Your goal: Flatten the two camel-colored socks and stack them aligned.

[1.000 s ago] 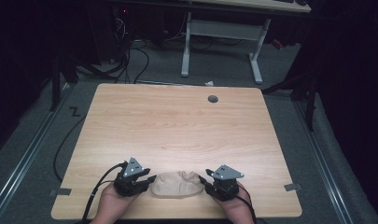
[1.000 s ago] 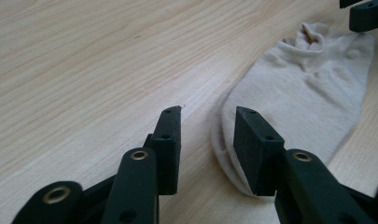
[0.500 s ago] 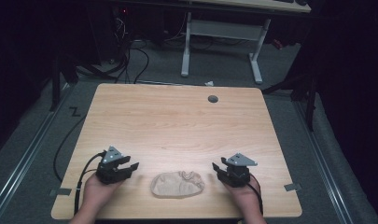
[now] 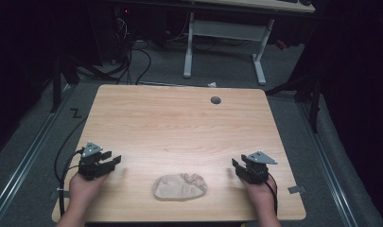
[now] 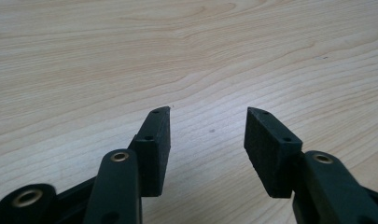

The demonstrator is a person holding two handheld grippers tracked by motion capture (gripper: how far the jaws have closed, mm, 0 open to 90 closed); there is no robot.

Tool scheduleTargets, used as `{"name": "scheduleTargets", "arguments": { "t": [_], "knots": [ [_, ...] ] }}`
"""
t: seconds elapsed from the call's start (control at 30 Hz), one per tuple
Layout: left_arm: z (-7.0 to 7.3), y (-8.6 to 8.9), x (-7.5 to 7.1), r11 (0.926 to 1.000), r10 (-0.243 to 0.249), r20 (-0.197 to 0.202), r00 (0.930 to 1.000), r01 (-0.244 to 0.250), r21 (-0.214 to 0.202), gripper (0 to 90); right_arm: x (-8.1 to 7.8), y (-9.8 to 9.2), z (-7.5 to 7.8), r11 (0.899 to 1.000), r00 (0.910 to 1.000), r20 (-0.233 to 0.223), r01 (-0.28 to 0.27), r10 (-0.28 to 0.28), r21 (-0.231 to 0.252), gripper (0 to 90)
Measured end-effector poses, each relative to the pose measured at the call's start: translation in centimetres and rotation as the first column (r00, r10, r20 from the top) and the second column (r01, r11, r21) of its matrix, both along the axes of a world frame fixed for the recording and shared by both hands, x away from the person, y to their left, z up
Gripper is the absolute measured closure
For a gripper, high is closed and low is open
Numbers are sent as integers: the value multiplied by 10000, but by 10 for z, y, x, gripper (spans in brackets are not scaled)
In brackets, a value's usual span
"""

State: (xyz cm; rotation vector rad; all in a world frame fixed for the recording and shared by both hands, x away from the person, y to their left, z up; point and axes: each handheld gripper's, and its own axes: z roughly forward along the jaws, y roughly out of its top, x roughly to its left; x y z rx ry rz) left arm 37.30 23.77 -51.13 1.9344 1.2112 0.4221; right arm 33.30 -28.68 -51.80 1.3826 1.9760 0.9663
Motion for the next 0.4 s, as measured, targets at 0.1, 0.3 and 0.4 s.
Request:
{"name": "scheduleTargets", "arguments": {
  "t": [0.1, 0.3, 0.4],
  "knots": [
    [-2, -4, 0, 9998, -138, -67, 9999, 138, 107, 507, 1, 1, -2, 10000, 9999, -101, 21, -22, -72, 544],
    [3, -12, -7, 9984, -521, 70, 9986, 519, 237, 504, -4, 5, -2, 9997, 9999, -142, -53, 50, -234, 546],
    [4, -15, -7, 9976, -655, 79, 9978, 653, 211, 503, -9, 10, 3, 9993, 9997, 122, -187, 191, -323, 541]
  ]
}}
